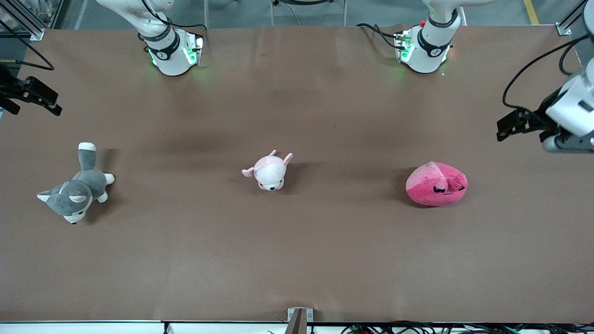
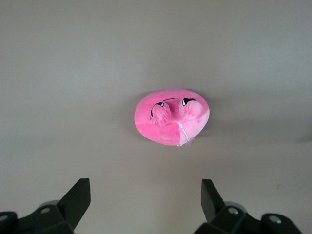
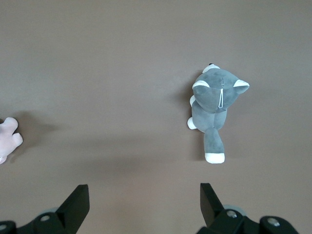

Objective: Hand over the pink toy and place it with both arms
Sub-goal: 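Move the left gripper over the pink plush toy and lower it, then close the left gripper on the pink toy's ear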

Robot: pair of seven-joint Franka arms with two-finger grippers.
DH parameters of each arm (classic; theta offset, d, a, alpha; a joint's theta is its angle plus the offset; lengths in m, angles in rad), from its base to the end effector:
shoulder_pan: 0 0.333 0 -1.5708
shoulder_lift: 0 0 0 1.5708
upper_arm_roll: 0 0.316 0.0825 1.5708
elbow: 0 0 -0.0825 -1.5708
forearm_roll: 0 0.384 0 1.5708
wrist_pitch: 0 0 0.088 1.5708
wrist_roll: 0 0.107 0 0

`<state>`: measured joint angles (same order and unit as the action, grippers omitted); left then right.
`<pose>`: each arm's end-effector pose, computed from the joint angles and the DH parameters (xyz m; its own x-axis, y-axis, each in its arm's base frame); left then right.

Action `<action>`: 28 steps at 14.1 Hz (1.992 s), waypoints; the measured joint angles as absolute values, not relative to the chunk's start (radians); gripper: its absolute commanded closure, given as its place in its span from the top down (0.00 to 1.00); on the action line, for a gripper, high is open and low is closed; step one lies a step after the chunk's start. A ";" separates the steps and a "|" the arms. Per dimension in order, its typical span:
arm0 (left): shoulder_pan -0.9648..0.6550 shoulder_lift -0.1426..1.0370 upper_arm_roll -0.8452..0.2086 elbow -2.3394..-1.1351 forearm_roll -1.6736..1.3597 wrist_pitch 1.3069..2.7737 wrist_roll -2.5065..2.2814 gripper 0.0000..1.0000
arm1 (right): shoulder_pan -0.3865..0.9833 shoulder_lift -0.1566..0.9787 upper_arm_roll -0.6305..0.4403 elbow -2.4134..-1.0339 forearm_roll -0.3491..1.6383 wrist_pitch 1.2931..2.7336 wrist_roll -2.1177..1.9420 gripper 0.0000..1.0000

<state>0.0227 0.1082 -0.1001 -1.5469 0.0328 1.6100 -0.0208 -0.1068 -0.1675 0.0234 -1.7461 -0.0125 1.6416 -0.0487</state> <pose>0.5874 -0.0392 0.5776 0.9974 -0.0577 -0.0441 -0.0587 -0.9980 -0.0228 0.5061 -0.0425 0.6366 0.9975 -0.0337 0.0620 -0.0350 -0.9992 0.0194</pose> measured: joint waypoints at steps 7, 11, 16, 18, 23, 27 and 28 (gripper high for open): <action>0.059 0.181 -0.100 -1.723 0.029 1.928 -0.097 1.00 | -0.107 -0.168 0.023 -1.746 -0.013 1.643 -0.049 1.00; 0.059 0.194 -0.100 -1.884 -0.042 2.108 -0.103 1.00 | -0.107 -0.168 0.023 -1.746 -0.013 1.644 -0.049 1.00; 0.087 0.254 -0.100 -1.915 -0.070 2.153 -0.117 0.90 | -0.107 -0.167 0.023 -1.746 -0.013 1.644 -0.049 1.00; 0.088 0.260 -0.100 -1.915 -0.071 2.154 -0.124 0.88 | -0.107 -0.167 0.023 -1.746 -0.013 1.645 -0.049 1.00; 0.082 0.267 -0.106 -1.917 -0.072 2.154 -0.189 0.78 | -0.107 -0.163 0.023 -1.746 -0.013 1.645 -0.049 1.00; 0.082 0.275 -0.107 -1.922 -0.072 2.154 -0.204 0.26 | -0.107 -0.162 0.025 -1.748 -0.013 1.644 -0.049 1.00; 0.082 0.276 -0.107 -1.923 -0.076 2.154 -0.205 0.14 | -0.107 -0.161 0.025 -1.748 -0.012 1.643 -0.049 1.00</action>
